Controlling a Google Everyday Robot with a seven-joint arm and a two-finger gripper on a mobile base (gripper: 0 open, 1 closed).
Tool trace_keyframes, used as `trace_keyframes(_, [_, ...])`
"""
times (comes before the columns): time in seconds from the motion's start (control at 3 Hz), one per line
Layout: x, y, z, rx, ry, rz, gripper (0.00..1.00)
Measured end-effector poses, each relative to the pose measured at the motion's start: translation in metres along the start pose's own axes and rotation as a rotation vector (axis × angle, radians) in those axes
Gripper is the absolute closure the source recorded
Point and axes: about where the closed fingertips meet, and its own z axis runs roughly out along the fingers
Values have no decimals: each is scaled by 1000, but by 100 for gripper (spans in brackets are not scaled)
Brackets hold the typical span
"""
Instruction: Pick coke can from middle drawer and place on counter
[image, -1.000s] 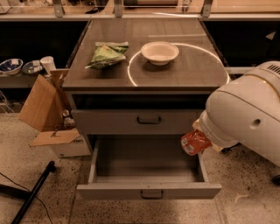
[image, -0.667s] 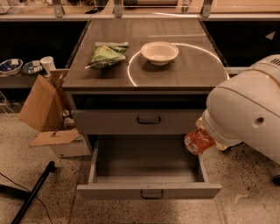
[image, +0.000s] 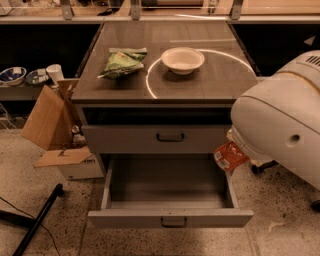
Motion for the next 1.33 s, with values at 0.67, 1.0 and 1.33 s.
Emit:
trace_keyframes(0.67, [61,-14,-42,5,85,-24,100])
trace_keyframes(1.0, [101,-41,-74,31,127,-44,100])
trace_keyframes(1.33, [123,-81,-101,74,155,-79,100])
